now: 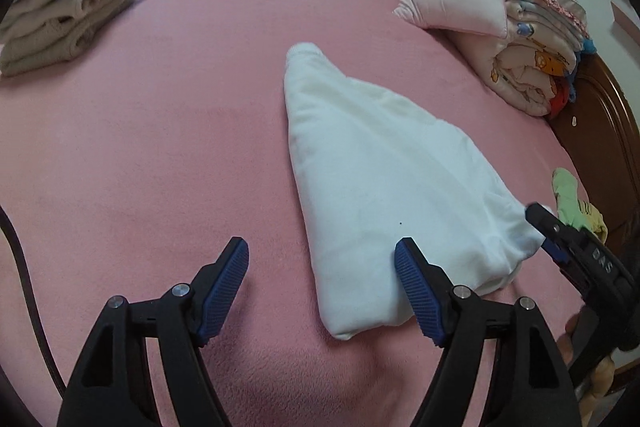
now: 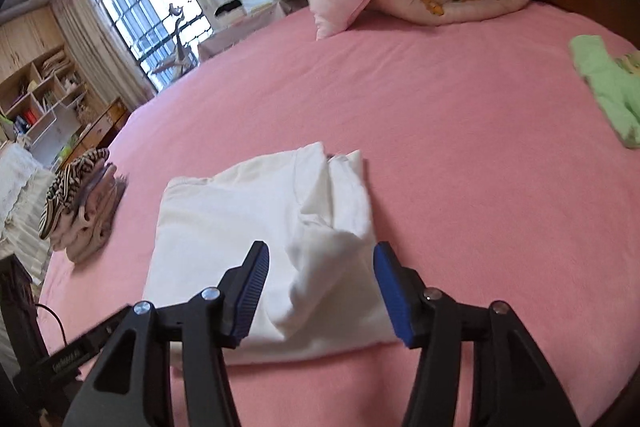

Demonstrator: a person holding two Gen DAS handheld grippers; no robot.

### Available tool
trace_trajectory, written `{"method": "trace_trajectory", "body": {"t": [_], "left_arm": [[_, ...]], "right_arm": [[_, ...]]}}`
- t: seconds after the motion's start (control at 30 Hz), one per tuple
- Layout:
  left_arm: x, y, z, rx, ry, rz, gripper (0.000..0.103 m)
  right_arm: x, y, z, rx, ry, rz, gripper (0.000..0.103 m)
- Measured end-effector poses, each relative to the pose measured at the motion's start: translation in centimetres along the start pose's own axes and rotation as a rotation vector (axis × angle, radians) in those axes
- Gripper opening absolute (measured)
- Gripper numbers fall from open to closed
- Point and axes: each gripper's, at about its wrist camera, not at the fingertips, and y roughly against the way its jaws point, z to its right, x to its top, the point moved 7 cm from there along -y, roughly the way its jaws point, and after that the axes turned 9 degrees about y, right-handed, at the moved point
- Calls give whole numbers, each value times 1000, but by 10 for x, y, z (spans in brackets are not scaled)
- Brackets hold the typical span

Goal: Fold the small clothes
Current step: 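Press the folded sweatshirt flat with both open grippers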

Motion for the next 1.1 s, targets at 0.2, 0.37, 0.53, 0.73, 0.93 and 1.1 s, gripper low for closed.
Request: {"method": "trace_trajectory", "body": {"t": [0.2, 0.37, 0.53, 0.73, 0.93, 1.1], "left_arm": [[-6, -14, -11, 19, 14, -34, 86], [-18, -26, -20, -2, 45, -89, 87], [-21, -27, -17, 1, 20, -88, 87], [-20, -23, -20, -7, 22, -95, 87], [-15, -10, -15, -2, -16, -103, 88], [-15, -1, -4, 50, -90, -96, 90]], "right_arm": [[-15, -2, 20, -48, -61, -51, 16], [-49, -16, 41, -3, -162, -108, 16], [-54, -18, 39, -13, -156, -102, 16], [-51, -9, 38, -75, -81, -114, 36], [-47, 9, 44, -69, -51, -119, 46], [-42, 18, 45, -69, -46, -116, 52]]}}
